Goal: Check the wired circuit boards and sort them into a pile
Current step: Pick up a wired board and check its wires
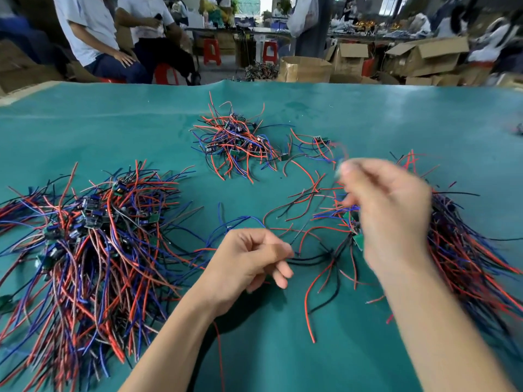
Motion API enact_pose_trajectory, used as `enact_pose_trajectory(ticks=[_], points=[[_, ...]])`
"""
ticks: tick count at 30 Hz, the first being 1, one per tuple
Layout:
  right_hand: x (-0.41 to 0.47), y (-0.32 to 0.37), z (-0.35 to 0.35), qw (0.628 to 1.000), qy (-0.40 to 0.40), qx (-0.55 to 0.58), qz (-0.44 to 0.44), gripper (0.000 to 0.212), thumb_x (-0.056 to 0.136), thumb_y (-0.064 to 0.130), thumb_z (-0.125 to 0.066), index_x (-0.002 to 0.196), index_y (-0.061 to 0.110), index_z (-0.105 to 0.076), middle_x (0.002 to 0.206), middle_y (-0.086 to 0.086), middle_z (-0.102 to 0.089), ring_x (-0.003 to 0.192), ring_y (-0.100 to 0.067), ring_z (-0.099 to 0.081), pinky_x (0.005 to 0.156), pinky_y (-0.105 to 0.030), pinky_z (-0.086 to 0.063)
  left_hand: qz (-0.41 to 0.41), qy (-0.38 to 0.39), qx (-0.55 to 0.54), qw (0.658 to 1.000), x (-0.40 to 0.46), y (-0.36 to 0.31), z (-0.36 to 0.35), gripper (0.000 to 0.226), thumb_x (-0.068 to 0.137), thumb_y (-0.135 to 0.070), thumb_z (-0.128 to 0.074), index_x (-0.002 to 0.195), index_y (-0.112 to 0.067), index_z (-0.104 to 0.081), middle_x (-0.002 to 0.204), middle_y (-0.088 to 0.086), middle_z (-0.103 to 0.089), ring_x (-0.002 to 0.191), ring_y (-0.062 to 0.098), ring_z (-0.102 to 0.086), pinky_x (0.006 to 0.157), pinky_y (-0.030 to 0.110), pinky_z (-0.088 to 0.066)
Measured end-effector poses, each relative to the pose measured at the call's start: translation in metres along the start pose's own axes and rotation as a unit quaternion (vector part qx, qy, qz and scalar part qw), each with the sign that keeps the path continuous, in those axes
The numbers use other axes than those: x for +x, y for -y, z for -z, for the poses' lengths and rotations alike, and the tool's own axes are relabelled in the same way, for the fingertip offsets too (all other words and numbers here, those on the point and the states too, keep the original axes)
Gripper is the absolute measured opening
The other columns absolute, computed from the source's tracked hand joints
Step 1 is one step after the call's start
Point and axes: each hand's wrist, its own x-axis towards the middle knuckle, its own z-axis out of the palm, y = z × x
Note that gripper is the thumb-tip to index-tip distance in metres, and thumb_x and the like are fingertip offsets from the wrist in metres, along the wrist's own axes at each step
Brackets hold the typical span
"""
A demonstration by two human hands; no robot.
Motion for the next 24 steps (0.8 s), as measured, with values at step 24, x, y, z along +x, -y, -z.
enact_pose_trajectory(ticks=[24], points=[[0.097,-0.093,-0.156,0.733,0.360,-0.577,-0.005,0.042,0.090,0.051,-0.065,0.101,0.011,-0.063,0.126,-0.017,-0.065,0.105,-0.034,-0.064,0.086,-0.038,-0.049,0.022,-0.037,-0.080,0.996,0.004,0.001,0.002,0.012,0.094,0.008,-0.051,0.093,0.004,-0.063,0.078,0.017,-0.066,0.060,0.018,-0.060,0.051,0.020,-0.047]])
